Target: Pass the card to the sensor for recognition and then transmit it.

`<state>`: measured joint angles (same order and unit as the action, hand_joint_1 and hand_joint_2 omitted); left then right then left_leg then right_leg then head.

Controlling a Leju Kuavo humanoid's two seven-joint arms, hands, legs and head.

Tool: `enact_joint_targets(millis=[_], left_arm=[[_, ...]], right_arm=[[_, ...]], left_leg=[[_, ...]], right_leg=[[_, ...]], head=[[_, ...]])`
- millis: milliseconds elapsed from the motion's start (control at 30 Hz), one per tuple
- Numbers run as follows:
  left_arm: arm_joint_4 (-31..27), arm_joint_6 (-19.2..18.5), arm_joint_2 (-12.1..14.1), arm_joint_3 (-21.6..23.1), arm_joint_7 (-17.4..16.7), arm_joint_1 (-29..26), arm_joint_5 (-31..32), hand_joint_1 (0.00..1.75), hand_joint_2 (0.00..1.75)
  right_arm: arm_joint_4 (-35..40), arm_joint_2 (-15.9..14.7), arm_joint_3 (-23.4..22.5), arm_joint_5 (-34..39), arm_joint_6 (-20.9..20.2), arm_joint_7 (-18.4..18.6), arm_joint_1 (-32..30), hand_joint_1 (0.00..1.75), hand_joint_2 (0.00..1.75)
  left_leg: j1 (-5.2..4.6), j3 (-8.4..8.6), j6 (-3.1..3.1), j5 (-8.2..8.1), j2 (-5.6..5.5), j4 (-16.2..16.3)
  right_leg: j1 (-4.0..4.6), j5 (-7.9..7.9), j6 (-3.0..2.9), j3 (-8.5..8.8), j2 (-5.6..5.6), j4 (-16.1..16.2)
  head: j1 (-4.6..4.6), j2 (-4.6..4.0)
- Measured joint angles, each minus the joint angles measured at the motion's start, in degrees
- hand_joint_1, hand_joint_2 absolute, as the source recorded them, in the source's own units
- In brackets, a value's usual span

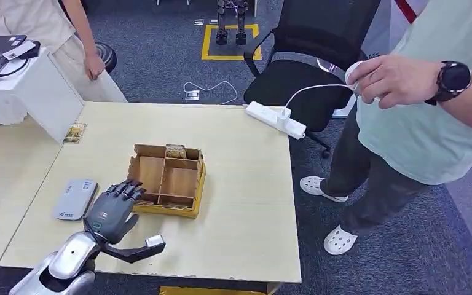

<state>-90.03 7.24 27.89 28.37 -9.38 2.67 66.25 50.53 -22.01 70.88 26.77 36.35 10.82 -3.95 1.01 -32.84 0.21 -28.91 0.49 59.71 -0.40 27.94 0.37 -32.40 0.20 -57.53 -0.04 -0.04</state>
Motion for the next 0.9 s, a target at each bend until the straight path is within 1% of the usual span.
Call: enact_joint_targets(millis=[200,433,633,700,800,900], left_arm=[[0.0,1.22,-0.46,-0.68,0.44,-0.09,0.68,1.75,1.75],[0.0,1.4,-0.89,-1.05,1.18,-0.13,-0.08,1.75,1.75],[-0.42,6.12,-1.25,-1.51,4.79,0.02,-4.29,1.75,1.75],[-1.27,6.64,-1.16,-2.12,5.01,0.61,-5.55,1.75,1.75],[-2.47,7.83,-0.2,-4.24,5.01,2.53,-7.06,1.75,1.75],[-2.99,9.82,0.66,-6.8,6.01,5.05,-9.2,1.75,1.75]], right_arm=[[0.15,0.0,-0.17,0.26,0.02,0.0,-0.34,0.0,0.0],[0.5,0.0,-0.24,0.26,0.02,0.42,-0.46,0.0,0.0],[0.83,-0.07,-0.24,0.22,0.39,0.83,-0.5,0.0,0.0],[1.18,-0.22,-0.22,0.24,0.5,1.14,-0.51,0.0,0.0],[1.6,-0.46,-0.04,0.35,0.66,1.2,-0.51,0.0,0.0],[1.95,-0.52,0.31,0.42,0.9,1.2,-0.5,0.0,0.0]], left_leg=[[0.0,0.0,0.0,0.0,0.0,0.0],[0.0,0.0,0.0,0.0,0.0,0.0],[0.01,0.0,0.0,0.0,-0.01,0.0],[0.0,0.0,0.0,0.0,-0.01,0.01],[0.03,0.0,0.0,0.01,-0.01,0.0],[0.04,0.01,-0.01,0.06,-0.01,0.0]], right_leg=[[0.0,0.0,0.0,0.0,0.0,0.0],[0.0,0.0,0.0,0.0,0.0,0.0],[0.01,0.0,0.0,0.0,0.0,0.0],[0.0,0.0,0.0,-0.01,-0.01,0.0],[0.02,-0.01,0.0,-0.01,-0.01,0.0],[0.03,-0.01,-0.01,0.0,-0.01,-0.02]], head=[[0.04,0.0],[0.02,0.0],[0.02,0.0],[0.02,0.0],[0.02,0.0],[0.0,0.0]])
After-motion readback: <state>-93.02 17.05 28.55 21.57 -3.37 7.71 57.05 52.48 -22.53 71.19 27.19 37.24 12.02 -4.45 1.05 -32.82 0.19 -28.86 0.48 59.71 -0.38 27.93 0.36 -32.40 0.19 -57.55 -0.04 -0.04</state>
